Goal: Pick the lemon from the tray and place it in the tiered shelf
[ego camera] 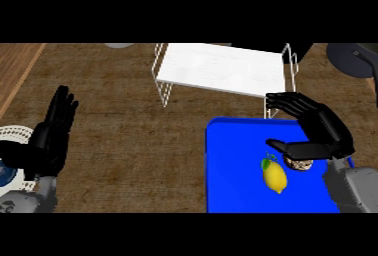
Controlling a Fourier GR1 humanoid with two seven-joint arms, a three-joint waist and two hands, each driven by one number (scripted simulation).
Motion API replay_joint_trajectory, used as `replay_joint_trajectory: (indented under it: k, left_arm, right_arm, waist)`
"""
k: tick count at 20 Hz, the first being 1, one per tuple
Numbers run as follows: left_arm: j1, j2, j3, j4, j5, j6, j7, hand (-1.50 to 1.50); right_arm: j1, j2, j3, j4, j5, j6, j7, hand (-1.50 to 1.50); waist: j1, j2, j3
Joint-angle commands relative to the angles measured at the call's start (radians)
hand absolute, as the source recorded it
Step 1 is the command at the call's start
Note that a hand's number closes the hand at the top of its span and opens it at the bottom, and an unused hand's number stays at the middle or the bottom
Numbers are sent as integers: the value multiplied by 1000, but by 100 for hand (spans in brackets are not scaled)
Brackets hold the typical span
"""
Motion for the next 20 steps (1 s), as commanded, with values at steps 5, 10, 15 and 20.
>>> replay_joint_trajectory:
  k: [5, 10, 15, 20]
  left_arm:
    - [35, 7, -3, -85, -30, 18, 83, 0]
    - [48, 6, 7, -76, -30, 9, 59, 0]
    - [2, 5, -1, -81, -54, 44, 123, 0]
    - [12, -15, -18, -85, -73, 39, 100, 0]
  right_arm:
    - [4, -229, -77, -113, -137, 323, 53, -150]
    - [-19, -370, 15, -254, 32, 404, 115, -150]
    - [-88, -477, 63, -442, 237, 375, 234, -150]
    - [-102, -479, 178, -596, 415, 334, 429, -150]
  waist:
    - [-14, -6, -1]
    - [-15, -9, -3]
    - [-25, -11, -3]
    - [-10, -7, -3]
